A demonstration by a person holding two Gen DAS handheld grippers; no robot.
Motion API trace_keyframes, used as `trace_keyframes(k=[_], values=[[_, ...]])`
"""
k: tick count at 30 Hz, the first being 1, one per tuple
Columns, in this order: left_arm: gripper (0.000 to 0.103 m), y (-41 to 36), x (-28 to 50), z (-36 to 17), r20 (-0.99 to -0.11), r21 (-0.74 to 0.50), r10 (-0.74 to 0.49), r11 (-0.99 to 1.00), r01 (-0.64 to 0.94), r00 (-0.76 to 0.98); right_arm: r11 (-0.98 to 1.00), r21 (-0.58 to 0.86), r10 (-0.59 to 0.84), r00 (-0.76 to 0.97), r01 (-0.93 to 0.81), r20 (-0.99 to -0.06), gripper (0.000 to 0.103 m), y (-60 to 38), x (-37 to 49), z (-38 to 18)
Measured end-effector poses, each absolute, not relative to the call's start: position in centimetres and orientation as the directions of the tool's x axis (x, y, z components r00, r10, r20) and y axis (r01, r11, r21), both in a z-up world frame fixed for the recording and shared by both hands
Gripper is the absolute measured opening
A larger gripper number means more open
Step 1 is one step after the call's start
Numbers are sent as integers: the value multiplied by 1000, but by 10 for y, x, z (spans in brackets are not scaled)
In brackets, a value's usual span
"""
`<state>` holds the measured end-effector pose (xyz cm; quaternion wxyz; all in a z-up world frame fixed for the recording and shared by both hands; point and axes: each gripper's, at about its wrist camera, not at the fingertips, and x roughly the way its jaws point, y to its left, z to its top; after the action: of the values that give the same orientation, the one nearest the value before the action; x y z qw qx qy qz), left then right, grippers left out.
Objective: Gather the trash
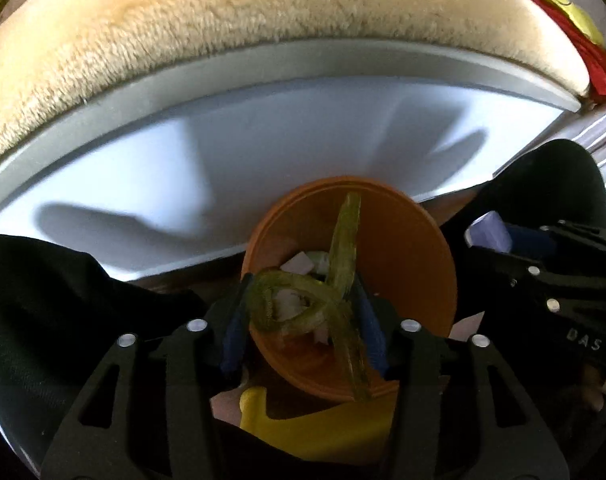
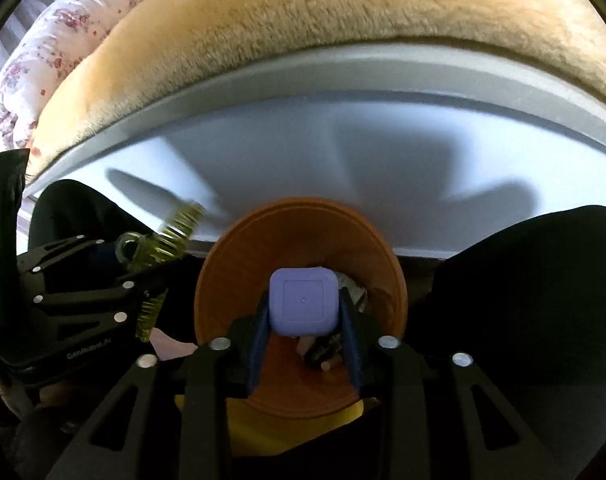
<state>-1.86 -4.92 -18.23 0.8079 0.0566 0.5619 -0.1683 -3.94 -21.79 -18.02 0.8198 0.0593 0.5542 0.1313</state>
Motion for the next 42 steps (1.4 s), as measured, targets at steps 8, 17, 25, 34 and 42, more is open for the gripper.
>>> trace_keyframes(k=[8,17,25,34,42], values=[[70,-50,-23,-175,-914,-77,-203,937,341,350,965,223,259,396,-135,-881,56,-219,-46,-171],[77,-40,-33,-125,-836,-5,-160,959,284,525,989,139,145,586,-56,-797,90,-227,-53,-127],[92,-30,-45,-51,-681,-7,-144,982,190,718,983,175,83,734,49,-674,98,-231,-65,-75],[92,-27,-53,-61,-717,-40,-127,989,142,685,983,161,39,744,93,-667,98,-229,-82,-76],[92,-21,-57,-69,-735,-58,-126,991,123,667,986,138,21,750,93,-661,98,-221,-89,-77]])
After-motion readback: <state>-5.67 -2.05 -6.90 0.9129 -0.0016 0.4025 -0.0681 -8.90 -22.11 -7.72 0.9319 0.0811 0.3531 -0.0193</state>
